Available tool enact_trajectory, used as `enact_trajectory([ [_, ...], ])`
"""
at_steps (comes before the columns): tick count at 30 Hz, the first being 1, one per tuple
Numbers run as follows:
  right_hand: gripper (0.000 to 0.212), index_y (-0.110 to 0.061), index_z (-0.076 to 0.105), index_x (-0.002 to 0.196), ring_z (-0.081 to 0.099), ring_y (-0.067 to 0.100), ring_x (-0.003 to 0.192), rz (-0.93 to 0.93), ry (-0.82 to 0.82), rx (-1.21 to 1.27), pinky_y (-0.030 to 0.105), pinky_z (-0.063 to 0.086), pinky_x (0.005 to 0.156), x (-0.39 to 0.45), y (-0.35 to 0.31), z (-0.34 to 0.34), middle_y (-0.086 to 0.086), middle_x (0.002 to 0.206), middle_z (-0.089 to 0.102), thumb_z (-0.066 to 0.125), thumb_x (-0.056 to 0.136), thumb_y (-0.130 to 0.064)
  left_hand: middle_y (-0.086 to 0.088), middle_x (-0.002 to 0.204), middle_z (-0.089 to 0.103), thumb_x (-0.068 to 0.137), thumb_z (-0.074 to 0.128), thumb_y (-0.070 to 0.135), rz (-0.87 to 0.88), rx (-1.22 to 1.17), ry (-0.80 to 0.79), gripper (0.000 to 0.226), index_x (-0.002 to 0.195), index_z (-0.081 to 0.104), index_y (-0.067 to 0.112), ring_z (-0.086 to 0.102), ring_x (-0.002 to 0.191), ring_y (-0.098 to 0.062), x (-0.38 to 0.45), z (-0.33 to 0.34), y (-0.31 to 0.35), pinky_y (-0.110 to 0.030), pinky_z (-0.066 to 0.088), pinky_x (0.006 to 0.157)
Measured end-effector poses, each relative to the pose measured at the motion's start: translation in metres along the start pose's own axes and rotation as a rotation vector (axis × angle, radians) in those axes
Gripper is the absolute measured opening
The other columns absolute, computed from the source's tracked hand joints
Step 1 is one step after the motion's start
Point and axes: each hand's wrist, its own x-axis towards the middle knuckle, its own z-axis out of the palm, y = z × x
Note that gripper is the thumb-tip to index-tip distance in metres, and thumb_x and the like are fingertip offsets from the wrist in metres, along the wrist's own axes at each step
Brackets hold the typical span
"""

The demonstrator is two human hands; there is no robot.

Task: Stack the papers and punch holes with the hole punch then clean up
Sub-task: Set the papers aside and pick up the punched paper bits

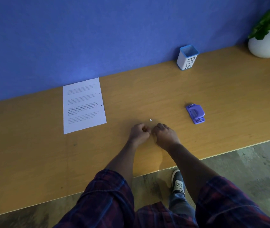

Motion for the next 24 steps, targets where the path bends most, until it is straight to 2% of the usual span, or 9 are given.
enact_trajectory([
  [3,0.026,-0.012,0.064,0.109,0.062,0.033,0.108,0.113,-0.033,0.138,0.037,0.052,0.087,0.007,0.003,-0.002,0.011,0.115,0.062,0.056,0.085,-0.012,-0.007,0.089,0.073,0.081,0.058,0.007,-0.034,-0.065,-0.015,0.016,0.087,0.073,0.007,0.062,0.082,-0.018,0.002,-0.003,0.003,-0.027,0.046,0.073],
  [5,0.018,-0.007,0.065,0.102,0.064,0.037,0.1,0.232,0.022,0.336,0.036,0.051,0.081,0.013,0.007,-0.004,0.016,0.109,0.065,0.054,0.087,-0.01,-0.015,0.092,0.075,0.078,0.057,0.004,-0.072,-0.141,0.031,0.016,0.084,0.072,0.003,0.064,0.081,-0.022,0.004,-0.006,0.007,-0.031,0.052,0.074],
  [7,0.014,-0.003,0.065,0.094,0.066,0.037,0.093,0.335,0.128,0.564,0.036,0.05,0.078,0.018,0.013,-0.008,0.017,0.099,0.07,0.052,0.088,-0.006,-0.024,0.085,0.074,0.076,0.062,0.001,-0.111,-0.262,0.111,0.007,0.072,0.067,0.003,0.064,0.074,-0.026,0.008,-0.009,0.013,-0.039,0.055,0.073],
  [9,0.012,-0.003,0.063,0.091,0.067,0.035,0.089,0.376,0.206,0.683,0.036,0.051,0.078,0.021,0.018,-0.014,0.013,0.091,0.072,0.051,0.088,-0.003,-0.025,0.071,0.068,0.073,0.064,-0.002,-0.128,-0.392,0.178,0.014,0.064,0.059,0.007,0.058,0.066,-0.025,0.012,-0.012,0.021,-0.037,0.05,0.064],
  [12,0.018,-0.01,0.059,0.082,0.07,0.03,0.081,0.377,0.232,0.814,0.042,0.057,0.077,0.03,0.025,-0.027,0.004,0.078,0.071,0.046,0.084,0.002,-0.013,0.059,0.062,0.07,0.063,-0.001,-0.113,-0.449,0.212,0.017,0.06,0.054,0.011,0.055,0.061,-0.022,0.02,-0.018,0.036,-0.031,0.044,0.061],
  [14,0.022,-0.014,0.059,0.077,0.071,0.027,0.077,0.367,0.233,0.862,0.046,0.059,0.077,0.036,0.029,-0.035,0.001,0.075,0.07,0.045,0.081,0.003,-0.012,0.058,0.061,0.067,0.064,0.0,-0.094,-0.437,0.217,0.019,0.057,0.053,0.012,0.053,0.059,-0.02,0.027,-0.022,0.048,-0.03,0.043,0.06],
  [19,0.021,-0.01,0.063,0.076,0.073,0.022,0.067,0.374,0.303,1.019,0.041,0.061,0.072,0.05,0.037,-0.051,0.001,0.069,0.072,0.049,0.081,0.005,-0.01,0.06,0.06,0.061,0.066,0.001,-0.021,-0.425,0.188,0.007,0.06,0.06,0.005,0.052,0.061,-0.017,0.045,-0.03,0.072,-0.029,0.044,0.061],
  [22,0.012,-0.004,0.066,0.08,0.071,0.019,0.064,0.33,0.278,1.08,0.036,0.06,0.067,0.052,0.039,-0.057,0.002,0.067,0.072,0.057,0.083,0.004,-0.012,0.062,0.06,0.059,0.066,0.003,0.01,-0.444,0.162,0.01,0.068,0.065,-0.001,0.054,0.064,-0.018,0.051,-0.031,0.083,-0.03,0.047,0.064],
  [24,0.009,-0.007,0.068,0.078,0.071,0.015,0.062,0.299,0.244,1.065,0.032,0.058,0.064,0.048,0.04,-0.057,0.001,0.066,0.072,0.063,0.08,0.001,-0.011,0.062,0.062,0.061,0.066,0.001,0.019,-0.433,0.139,0.008,0.067,0.066,-0.003,0.055,0.064,-0.018,0.052,-0.03,0.084,-0.03,0.047,0.065],
])
